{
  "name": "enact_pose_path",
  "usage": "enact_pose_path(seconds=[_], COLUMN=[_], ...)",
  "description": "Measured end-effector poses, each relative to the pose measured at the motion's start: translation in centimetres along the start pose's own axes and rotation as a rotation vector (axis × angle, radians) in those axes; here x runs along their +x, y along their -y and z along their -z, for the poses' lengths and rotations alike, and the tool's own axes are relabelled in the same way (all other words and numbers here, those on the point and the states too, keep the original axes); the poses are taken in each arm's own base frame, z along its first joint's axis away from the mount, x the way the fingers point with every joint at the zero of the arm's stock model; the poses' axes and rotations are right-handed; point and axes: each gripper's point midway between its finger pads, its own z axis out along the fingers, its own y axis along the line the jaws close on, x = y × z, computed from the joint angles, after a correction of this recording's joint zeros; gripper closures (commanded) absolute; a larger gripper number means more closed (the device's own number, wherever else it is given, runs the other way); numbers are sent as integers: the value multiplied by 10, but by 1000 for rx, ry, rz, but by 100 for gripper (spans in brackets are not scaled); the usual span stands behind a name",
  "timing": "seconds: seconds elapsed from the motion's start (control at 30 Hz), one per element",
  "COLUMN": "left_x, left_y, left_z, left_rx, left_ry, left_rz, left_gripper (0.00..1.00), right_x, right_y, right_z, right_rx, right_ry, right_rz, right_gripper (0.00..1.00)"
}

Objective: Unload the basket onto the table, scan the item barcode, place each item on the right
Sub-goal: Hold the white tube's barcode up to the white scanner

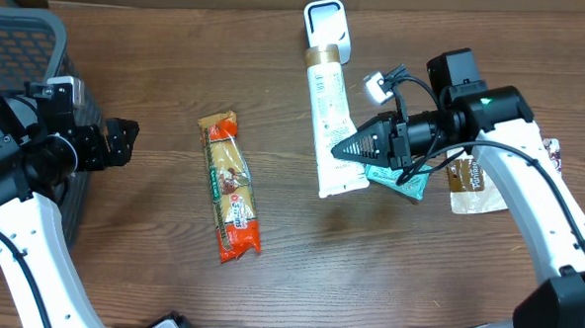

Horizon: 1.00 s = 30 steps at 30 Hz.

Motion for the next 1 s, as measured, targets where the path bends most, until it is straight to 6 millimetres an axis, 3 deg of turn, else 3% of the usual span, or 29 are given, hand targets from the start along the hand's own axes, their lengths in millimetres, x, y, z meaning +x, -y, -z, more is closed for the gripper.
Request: enact_pose_path(seconds=[0.23,0.33,0.5,0.67,0.77,0.83,1.0], left_x=[0,0,0,0,0,0,0], left_y=[0,0,0,0,0,0,0], left_z=[0,0,0,0,0,0,0], left_rx=[0,0,0,0,0,0,0], left_ry=[0,0,0,0,0,0,0], left_rz=[0,0,0,0,0,0,0], left_gripper=[0,0,0,0,0,0,0], right_x=[-3,-6,-19,-36,-49,-66,-100], right_y=[-24,-19,9,41,67,93,150], right_z=[4,5,8,14,35,59,93], right_rx=[-6,49,336,807,1124,1357,1661], right_ry=[13,7,-23,-35,-3,45,62], right_rz=[57,32,-54,-17,48,99,234], right_gripper=[96,96,97,96,96,96,97])
